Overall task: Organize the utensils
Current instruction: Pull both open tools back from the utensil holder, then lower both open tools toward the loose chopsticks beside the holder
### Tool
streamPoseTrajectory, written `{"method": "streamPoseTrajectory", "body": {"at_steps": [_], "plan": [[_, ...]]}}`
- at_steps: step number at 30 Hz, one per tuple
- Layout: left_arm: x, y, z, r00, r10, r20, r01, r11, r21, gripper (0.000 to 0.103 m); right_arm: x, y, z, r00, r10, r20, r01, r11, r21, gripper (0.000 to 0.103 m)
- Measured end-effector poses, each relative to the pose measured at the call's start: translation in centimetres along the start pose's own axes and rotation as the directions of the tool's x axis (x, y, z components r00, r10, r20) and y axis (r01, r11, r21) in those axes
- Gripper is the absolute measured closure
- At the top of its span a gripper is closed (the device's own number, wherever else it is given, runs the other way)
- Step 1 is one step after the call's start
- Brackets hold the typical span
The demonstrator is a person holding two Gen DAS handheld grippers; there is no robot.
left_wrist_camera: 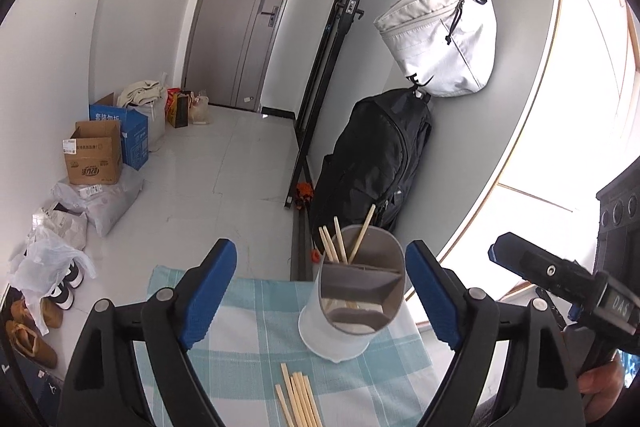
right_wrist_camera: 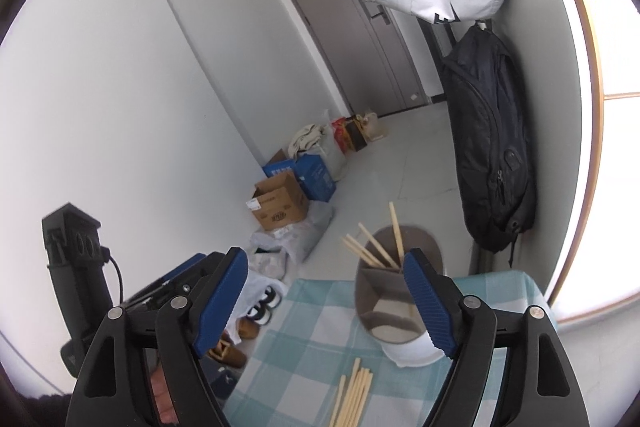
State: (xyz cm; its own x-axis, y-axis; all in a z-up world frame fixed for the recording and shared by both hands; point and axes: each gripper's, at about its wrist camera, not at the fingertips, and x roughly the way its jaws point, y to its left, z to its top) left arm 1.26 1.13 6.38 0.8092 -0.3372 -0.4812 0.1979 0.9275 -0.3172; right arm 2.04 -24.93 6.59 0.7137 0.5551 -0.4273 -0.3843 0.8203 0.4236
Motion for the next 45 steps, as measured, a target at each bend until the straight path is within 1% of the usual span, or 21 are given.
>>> {"method": "streamPoseTrajectory", "body": {"at_steps": [5,12,15,21,26,29,31,32,33,35,36,37,38,39,41,42,44,45], "plan": [[-0.2,0.8,-1.6,0.999,0.014,-0.046,-0.015,1.0,-0.026,0.019,0.1,0.5,-2.6,0.999,-0.011,-0.031,0.011,1.0,-0.015,0.021],[-0.3,2.2,-3.9,0.996,0.056,-0.066,-0.059,0.998,-0.039,0.019,1.1,0.7,-5.9,0.996,-0.024,-0.09,0.021,0.999,-0.034,0.021],[-0.1,2.8,-4.9,0.993,0.085,-0.079,-0.088,0.995,-0.04,0.019,1.8,0.7,-7.1,0.993,-0.037,-0.116,0.032,0.999,-0.04,0.021],[1.4,4.3,-6.6,0.983,0.132,-0.13,-0.14,0.989,-0.057,0.019,4.0,0.2,-9.3,0.98,-0.067,-0.189,0.059,0.997,-0.049,0.021],[2.3,5.8,-7.9,0.973,0.153,-0.17,-0.166,0.984,-0.065,0.019,6.0,-0.8,-10.9,0.961,-0.092,-0.261,0.085,0.996,-0.039,0.021],[3.1,6.6,-8.3,0.965,0.152,-0.214,-0.175,0.98,-0.09,0.019,7.3,-1.5,-11.5,0.946,-0.107,-0.307,0.105,0.994,-0.021,0.022],[3.6,7.1,-8.4,0.959,0.148,-0.242,-0.177,0.979,-0.104,0.019,8.3,-1.7,-11.9,0.933,-0.105,-0.345,0.107,0.994,-0.013,0.028],[3.7,7.2,-8.5,0.956,0.152,-0.251,-0.183,0.978,-0.104,0.019,8.7,-1.8,-12.1,0.927,-0.109,-0.36,0.111,0.994,-0.016,0.035],[3.9,7.4,-8.6,0.953,0.154,-0.262,-0.188,0.976,-0.109,0.019,9.2,-1.9,-12.4,0.918,-0.115,-0.378,0.116,0.993,-0.023,0.038],[4.1,7.8,-9.0,0.95,0.144,-0.277,-0.183,0.976,-0.121,0.019,10.2,-1.9,-12.9,0.901,-0.135,-0.413,0.129,0.991,-0.044,0.041],[4.3,8.1,-9.1,0.946,0.155,-0.286,-0.196,0.973,-0.122,0.019,10.7,-1.9,-13.1,0.892,-0.146,-0.427,0.135,0.989,-0.056,0.044],[4.5,8.3,-9.1,0.941,0.164,-0.297,-0.209,0.97,-0.126,0.019,11.3,-2.0,-13.3,0.881,-0.16,-0.445,0.144,0.987,-0.071,0.046],[4.6,8.6,-9.2,0.938,0.16,-0.308,-0.211,0.967,-0.139,0.019,11.8,-2.0,-13.6,0.868,-0.176,-0.464,0.153,0.984,-0.087,0.052],[4.7,8.9,-9.1,0.935,0.157,-0.317,-0.214,0.965,-0.152,0.019,12.7,-2.0,-14.0,0.85,-0.196,-0.489,0.163,0.981,-0.109,0.06],[4.7,9.4,-9.1,0.93,0.162,-0.329,-0.229,0.958,-0.173,0.019,13.8,-2.0,-14.6,0.824,-0.222,-0.521,0.174,0.975,-0.141,0.065],[4.7,9.6,-9.1,0.929,0.164,-0.331,-0.233,0.956,-0.179,0.019,14.5,-2.1,-14.9,0.806,-0.255,-0.534,0.196,0.967,-0.166,0.069],[4.6,9.9,-9.1,0.927,0.173,-0.332,-0.244,0.952,-0.185,0.019,15.5,-2.1,-15.4,0.787,-0.261,-0.559,0.19,0.965,-0.182,0.075],[4.6,10.1,-9.1,0.925,0.176,-0.337,-0.25,0.949,-0.191,0.019,16.0,-2.2,-15.7,0.777,-0.265,-0.57,0.19,0.963,-0.189,0.075]]}}
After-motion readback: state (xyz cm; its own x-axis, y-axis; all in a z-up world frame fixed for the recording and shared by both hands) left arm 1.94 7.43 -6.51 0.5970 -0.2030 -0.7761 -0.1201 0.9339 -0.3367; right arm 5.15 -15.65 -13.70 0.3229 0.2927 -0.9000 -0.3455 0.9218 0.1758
